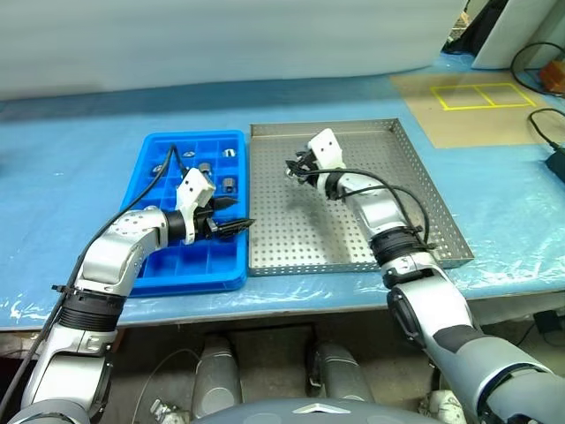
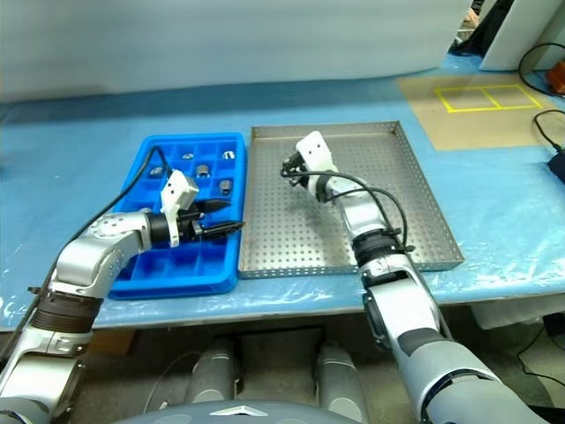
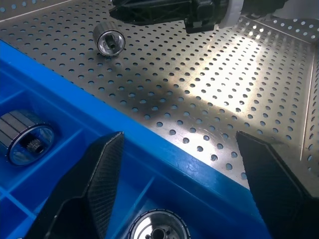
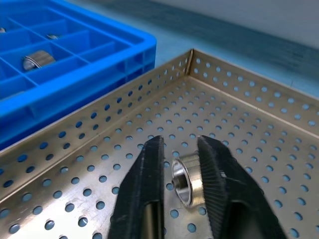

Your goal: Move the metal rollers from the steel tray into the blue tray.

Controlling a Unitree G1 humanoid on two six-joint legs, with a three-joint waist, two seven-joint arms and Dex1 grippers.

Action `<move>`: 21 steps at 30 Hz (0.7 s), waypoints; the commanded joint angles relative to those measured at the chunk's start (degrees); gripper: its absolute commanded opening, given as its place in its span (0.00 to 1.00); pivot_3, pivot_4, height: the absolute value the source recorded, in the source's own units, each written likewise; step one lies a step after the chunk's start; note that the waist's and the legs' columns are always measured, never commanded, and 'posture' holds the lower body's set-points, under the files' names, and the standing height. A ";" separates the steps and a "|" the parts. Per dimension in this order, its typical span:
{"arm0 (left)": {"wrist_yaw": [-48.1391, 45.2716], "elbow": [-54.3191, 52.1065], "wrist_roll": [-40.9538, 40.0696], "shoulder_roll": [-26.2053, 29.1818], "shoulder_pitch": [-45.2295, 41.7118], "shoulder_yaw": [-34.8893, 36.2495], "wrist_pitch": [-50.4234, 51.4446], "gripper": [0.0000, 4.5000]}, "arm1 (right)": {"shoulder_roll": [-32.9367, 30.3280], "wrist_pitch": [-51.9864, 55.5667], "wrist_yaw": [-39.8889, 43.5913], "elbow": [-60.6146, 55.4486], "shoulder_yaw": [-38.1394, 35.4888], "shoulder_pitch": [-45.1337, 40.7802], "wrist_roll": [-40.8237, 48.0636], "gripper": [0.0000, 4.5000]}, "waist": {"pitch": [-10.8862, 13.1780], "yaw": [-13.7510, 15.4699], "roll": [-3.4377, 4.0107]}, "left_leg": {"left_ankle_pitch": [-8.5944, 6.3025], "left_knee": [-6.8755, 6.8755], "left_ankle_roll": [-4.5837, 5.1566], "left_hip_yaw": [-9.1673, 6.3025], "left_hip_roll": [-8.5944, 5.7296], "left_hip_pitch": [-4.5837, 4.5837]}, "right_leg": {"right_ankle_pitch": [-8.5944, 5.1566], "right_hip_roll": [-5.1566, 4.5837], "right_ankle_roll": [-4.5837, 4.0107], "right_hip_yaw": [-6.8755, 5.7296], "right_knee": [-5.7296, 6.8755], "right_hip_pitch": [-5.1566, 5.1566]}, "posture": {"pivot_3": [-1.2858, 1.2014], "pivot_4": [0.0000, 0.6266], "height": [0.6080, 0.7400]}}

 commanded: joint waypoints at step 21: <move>2.51 -2.27 0.02 -0.37 -1.36 0.78 0.69 0.84 | 2.10 -6.54 -10.86 14.78 -5.58 -8.23 0.10 0.01 | 0.01 -0.10 0.02 | 0.00 0.00 -0.01 0.00 0.03 0.03 | 0.00 0.01 0.00 -0.01 0.08 -0.03 | 0.49 0.24 1.00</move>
